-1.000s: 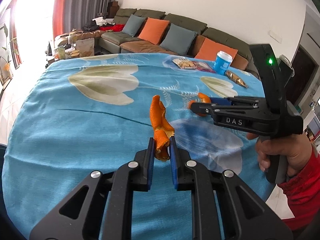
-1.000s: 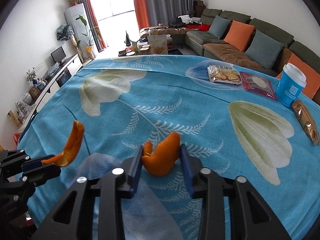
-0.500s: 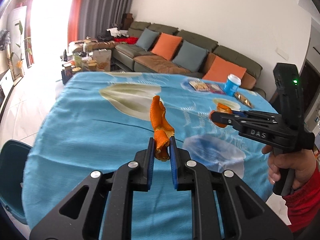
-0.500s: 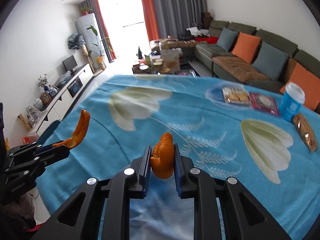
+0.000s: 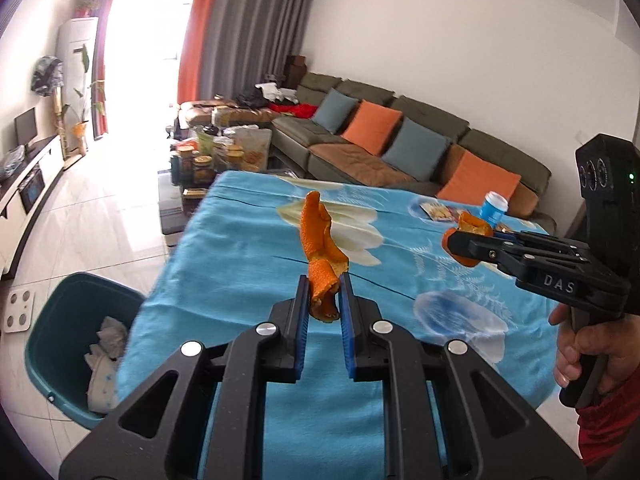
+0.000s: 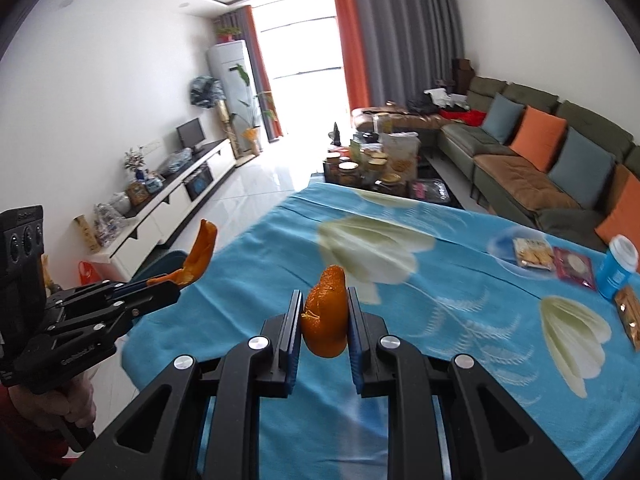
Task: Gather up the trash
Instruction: 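Carry both orange peels to the teal bin and open both tools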
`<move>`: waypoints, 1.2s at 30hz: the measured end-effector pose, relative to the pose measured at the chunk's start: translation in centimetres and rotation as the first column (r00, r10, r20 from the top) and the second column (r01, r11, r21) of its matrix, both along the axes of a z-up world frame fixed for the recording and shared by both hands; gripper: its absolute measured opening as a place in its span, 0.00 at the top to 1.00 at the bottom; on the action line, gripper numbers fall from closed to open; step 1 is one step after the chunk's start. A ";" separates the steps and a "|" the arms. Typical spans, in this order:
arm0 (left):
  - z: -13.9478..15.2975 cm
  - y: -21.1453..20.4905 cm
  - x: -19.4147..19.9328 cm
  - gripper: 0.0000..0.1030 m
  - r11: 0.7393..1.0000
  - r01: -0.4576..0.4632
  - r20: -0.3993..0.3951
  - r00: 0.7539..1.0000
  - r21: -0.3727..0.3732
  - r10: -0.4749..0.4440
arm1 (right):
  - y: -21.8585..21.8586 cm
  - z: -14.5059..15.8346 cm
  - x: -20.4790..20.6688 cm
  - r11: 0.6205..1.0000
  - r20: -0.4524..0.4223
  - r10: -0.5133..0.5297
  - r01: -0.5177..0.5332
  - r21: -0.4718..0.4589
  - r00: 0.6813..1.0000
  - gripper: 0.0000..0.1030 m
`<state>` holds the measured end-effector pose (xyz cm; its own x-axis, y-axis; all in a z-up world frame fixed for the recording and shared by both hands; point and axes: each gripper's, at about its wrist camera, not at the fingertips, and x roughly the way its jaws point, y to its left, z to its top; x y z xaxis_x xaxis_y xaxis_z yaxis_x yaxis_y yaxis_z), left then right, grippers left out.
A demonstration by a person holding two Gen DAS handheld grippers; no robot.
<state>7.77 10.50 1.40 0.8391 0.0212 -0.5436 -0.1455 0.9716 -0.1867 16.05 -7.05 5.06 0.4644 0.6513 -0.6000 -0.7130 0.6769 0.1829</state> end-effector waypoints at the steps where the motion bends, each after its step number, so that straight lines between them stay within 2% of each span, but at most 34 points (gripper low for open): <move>1: 0.1 0.2 -0.3 0.86 1.000 -0.008 0.004 1.000 0.000 0.008 | 0.4 0.1 -0.3 1.000 0.004 0.009 -0.009 0.000 1.000 0.82; 8: 1.5 3.3 -3.2 0.86 0.995 -0.100 0.039 0.994 0.012 0.100 | 5.0 1.1 -1.5 0.994 0.017 0.111 -0.111 -0.002 0.994 0.82; 17: 1.8 8.2 -6.9 0.86 0.971 -0.240 0.044 0.970 0.020 0.239 | 11.5 1.8 -3.2 0.970 0.017 0.244 -0.244 -0.010 0.970 0.82; 28: 1.2 14.4 -11.7 0.86 0.918 -0.396 0.013 0.918 0.030 0.395 | 19.7 1.5 -4.9 0.922 0.009 0.383 -0.381 -0.069 0.924 0.82; 36: 0.0 18.9 -14.3 0.86 0.884 -0.467 -0.026 0.883 0.028 0.468 | 23.5 0.1 -4.9 0.892 -0.028 0.439 -0.439 -0.104 0.898 0.82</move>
